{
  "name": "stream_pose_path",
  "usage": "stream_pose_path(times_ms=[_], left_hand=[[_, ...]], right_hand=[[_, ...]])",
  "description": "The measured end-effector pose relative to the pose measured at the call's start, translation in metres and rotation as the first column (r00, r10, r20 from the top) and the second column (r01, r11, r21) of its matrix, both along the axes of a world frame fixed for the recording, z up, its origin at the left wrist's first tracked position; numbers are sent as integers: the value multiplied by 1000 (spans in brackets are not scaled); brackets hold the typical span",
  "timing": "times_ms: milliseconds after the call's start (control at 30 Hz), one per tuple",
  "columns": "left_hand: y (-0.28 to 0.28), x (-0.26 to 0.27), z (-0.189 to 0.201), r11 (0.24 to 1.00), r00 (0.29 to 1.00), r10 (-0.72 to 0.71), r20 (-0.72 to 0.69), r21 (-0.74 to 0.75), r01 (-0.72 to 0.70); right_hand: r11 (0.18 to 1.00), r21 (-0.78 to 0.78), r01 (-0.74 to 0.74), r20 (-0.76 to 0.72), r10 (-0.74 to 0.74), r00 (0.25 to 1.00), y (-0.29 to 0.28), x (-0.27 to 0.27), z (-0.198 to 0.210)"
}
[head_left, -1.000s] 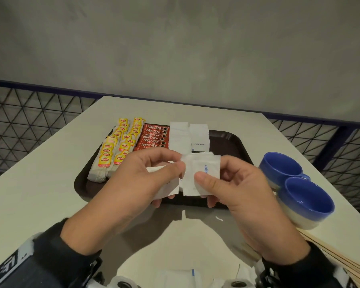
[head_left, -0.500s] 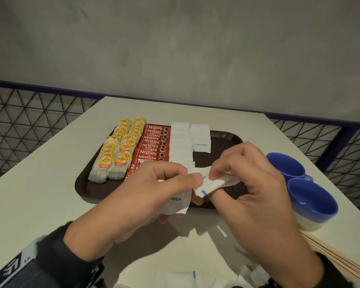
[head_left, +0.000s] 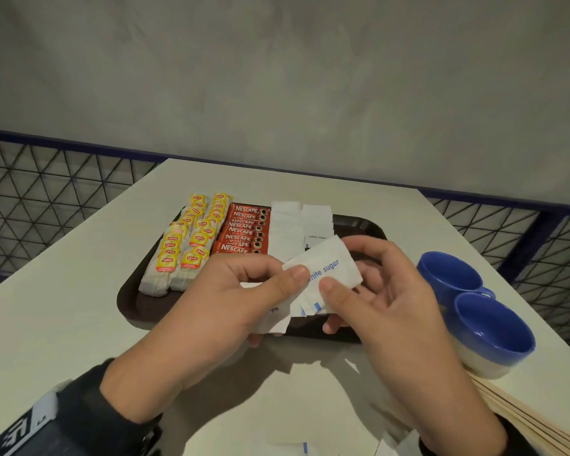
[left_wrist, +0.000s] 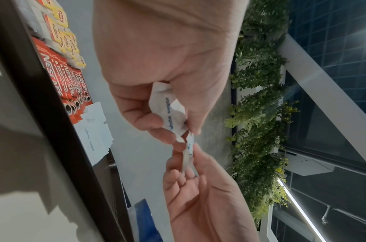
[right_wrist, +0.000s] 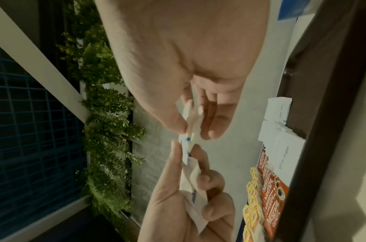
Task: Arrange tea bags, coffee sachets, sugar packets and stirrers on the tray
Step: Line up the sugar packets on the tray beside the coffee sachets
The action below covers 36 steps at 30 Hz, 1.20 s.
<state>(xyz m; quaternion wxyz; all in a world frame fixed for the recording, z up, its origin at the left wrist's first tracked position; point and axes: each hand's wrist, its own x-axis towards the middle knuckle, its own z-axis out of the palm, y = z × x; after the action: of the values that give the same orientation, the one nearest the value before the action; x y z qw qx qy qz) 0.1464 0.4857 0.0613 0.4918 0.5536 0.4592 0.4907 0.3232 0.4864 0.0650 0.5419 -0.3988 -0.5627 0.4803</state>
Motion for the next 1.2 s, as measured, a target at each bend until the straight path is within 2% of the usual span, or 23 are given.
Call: stream_pose_path(times_ms=[300,567,867,967,1100,1200], left_hand=[[2,-3,-1,1000,1000,-25,4,-5,25],[2,-3,2,999,999,30,24,19,-30],[2,-4,0,999,999,43,-1,23,-43],[3,-4,-2,1000,1000,26,1,17,-26],[3,-2,-3,1000,1000,0,-5,-22,0],[3,-2,-2,1000,1000,13,26,-28,-12]], right_hand=[[997,76,-26,36,24,999,-1,1,-5],[987,137,83,5,-85,996,2,7,-6],[995,45,90,-32,-89,996,3,6,-3],[999,-7,49,71,-48,996,3,10,2],[990,-124,-71,232,98,968,4,19,11],[982,-170,-78,284,124,951,5,24,18]])
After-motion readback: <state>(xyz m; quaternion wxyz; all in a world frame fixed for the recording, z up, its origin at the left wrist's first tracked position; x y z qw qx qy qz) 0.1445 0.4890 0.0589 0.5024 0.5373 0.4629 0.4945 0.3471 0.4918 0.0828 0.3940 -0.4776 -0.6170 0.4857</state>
